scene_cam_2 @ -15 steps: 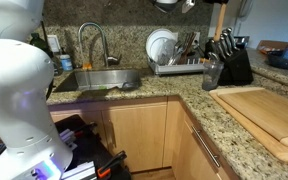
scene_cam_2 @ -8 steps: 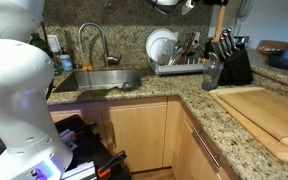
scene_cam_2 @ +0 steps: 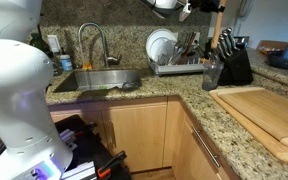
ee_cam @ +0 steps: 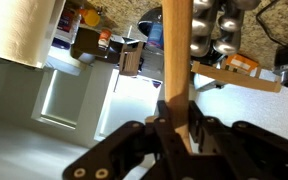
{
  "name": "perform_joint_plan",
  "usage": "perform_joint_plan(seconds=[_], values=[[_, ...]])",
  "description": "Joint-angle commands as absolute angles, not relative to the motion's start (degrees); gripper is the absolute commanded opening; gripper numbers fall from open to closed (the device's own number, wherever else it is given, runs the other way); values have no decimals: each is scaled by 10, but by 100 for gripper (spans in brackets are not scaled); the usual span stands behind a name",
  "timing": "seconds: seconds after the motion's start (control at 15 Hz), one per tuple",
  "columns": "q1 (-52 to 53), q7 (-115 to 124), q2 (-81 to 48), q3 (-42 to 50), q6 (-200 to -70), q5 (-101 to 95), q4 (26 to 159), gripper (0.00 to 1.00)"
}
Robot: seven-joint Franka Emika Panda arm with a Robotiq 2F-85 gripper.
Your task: Open the tap and put the wooden spoon in the cup
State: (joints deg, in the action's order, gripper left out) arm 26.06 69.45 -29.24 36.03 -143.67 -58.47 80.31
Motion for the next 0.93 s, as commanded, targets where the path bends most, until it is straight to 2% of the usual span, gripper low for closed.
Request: perform_joint_plan(seconds=[0.0,0.13,0.2,0.27,0.33,0.8,0.87], values=[[203,705,-249,264,-1407,-647,833,6],[165,713,-261,215,-1394,-663,809,6],[152,714,-261,196,-1391,-668,808,23],[142,714,-262,183,-1390,-671,806,23],[138,714,-263,177,-1390,-672,806,6],[104,703,-209,123,-1344,-764,890,6],[92,708,-242,107,-1342,-747,847,23]])
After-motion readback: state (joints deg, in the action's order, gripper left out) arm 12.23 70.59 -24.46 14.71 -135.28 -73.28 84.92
